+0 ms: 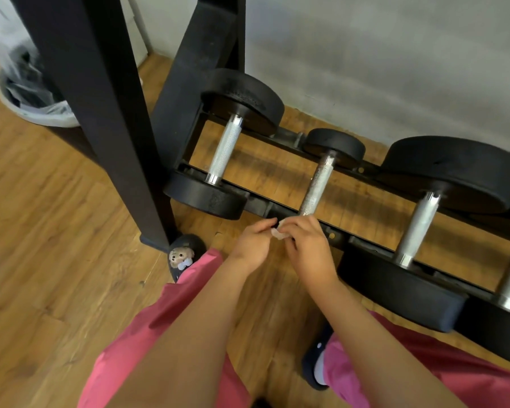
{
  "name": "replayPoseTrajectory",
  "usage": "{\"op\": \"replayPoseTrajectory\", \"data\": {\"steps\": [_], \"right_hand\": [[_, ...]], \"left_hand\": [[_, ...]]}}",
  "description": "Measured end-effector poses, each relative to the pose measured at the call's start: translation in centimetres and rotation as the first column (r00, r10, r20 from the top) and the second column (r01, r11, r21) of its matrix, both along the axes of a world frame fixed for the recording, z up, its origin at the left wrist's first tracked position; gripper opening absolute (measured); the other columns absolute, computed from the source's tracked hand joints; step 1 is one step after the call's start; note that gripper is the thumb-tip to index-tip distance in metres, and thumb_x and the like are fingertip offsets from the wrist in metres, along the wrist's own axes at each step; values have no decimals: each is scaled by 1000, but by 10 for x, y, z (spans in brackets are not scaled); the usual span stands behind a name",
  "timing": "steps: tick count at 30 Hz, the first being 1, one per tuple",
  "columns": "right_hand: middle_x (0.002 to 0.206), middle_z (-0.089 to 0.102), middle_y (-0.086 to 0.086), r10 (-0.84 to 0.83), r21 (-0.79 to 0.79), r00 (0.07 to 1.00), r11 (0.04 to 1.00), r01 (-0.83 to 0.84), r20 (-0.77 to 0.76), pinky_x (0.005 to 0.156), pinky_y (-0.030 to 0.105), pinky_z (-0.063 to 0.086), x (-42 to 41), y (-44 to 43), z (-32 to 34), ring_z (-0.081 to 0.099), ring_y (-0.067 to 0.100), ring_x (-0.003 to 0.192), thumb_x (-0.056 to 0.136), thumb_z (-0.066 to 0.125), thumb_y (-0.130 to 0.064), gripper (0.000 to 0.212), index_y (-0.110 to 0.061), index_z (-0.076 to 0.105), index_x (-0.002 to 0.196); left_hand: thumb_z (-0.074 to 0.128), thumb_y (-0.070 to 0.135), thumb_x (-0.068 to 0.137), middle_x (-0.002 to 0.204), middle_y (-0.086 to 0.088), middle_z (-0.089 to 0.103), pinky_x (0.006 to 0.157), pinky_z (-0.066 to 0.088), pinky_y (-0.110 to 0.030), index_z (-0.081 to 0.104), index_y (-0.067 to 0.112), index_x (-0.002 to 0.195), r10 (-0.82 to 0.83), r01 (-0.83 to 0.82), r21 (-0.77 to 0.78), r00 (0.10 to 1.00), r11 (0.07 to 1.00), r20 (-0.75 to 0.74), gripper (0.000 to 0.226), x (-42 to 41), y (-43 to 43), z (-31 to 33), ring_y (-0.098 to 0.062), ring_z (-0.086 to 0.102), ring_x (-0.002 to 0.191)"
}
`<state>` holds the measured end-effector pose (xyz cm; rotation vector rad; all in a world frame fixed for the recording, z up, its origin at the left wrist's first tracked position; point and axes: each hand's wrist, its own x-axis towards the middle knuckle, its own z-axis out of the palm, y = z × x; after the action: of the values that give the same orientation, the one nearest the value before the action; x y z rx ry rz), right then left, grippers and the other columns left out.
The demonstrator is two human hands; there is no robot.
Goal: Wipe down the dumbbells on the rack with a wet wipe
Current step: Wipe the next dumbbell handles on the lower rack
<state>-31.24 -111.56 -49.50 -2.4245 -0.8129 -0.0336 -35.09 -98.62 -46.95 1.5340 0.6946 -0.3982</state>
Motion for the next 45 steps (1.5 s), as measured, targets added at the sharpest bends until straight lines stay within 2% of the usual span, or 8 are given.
{"op": "replayPoseTrajectory", "data": {"steps": [5, 13, 20, 25, 31, 36, 41, 45], "right_hand": [[92, 67, 5, -21, -24, 1000, 999, 21, 7, 84, 14, 37, -17, -44, 0, 49, 13, 92, 63, 81, 12, 30, -5, 72, 86], [93, 61, 6, -20, -38, 1000, 999, 20, -9, 73, 29, 51, -5, 3, 5, 53, 20, 93, 76, 71, 7, 21, -5, 73, 93], [95, 65, 4, -90, -124, 995, 989, 84, -46, 76, 25, 52, -13, -58, 11, 57, 19, 93, 63, 80, 13, 32, -7, 73, 88], [101, 65, 7, -236, 118, 971, 966, 230, 43, 90, 7, 38, 26, -56, 77, 53, 14, 101, 75, 75, 6, 21, -4, 71, 92], [103, 55, -4, -348, 219, 937, 916, 336, 20, 90, 0, 34, 79, -51, 107, 51, 12, 102, 83, 70, 2, 15, -3, 70, 97], [107, 61, 9, -348, 192, 937, 922, 337, 23, 87, -2, 32, 107, -45, 97, 54, 17, 104, 84, 70, 0, 17, -1, 70, 101], [111, 60, 5, -294, 128, 955, 950, 286, 46, 87, -3, 30, 133, -39, 89, 48, 11, 105, 87, 71, -12, 20, -3, 69, 104], [109, 64, 5, -173, 22, 979, 985, 172, 106, 90, -1, 26, 154, -22, 78, 52, 20, 109, 87, 70, -11, 18, -4, 71, 104]], "left_hand": [[37, 22, 105, 147, 2, 45, 69, 37, -12, 46, 31, 143, -37, 37, 28, 999, 999, -4, 39, -2, 0, -4, 4, 49, 95], [40, 20, 104, 149, -3, 44, 98, 29, -22, 45, 24, 144, -71, 70, 89, 997, 994, 7, 40, 3, -3, -5, -18, 40, 136], [40, 34, 104, 137, -2, 54, 102, 43, -34, 52, 21, 136, -71, 64, 193, 997, 979, 28, 36, 6, -5, 3, -19, 52, 120], [45, 28, 103, 129, 0, 53, 93, 37, -20, 56, 14, 129, 107, -164, 273, 971, 948, 213, 32, 28, -19, 7, -10, 52, 113], [49, 28, 101, 128, -2, 53, 102, 38, -31, 55, 12, 126, 29, -147, 462, 967, 875, 254, 30, 47, -44, -3, -20, 47, 122], [47, 27, 101, 126, -6, 58, 101, 36, -34, 56, 7, 125, -146, -31, 637, 964, 770, 224, 33, 55, -52, -29, -24, 49, 120], [32, 35, 93, 98, -4, 66, 82, 44, -40, 64, 12, 103, -102, -146, 693, 948, 706, 303, 40, 58, -60, -46, -26, 57, 91], [35, 33, 88, 92, -2, 65, 78, 44, -40, 64, 14, 99, -109, -174, 713, 937, 679, 332, 36, 57, -63, -48, -26, 56, 87]]}}
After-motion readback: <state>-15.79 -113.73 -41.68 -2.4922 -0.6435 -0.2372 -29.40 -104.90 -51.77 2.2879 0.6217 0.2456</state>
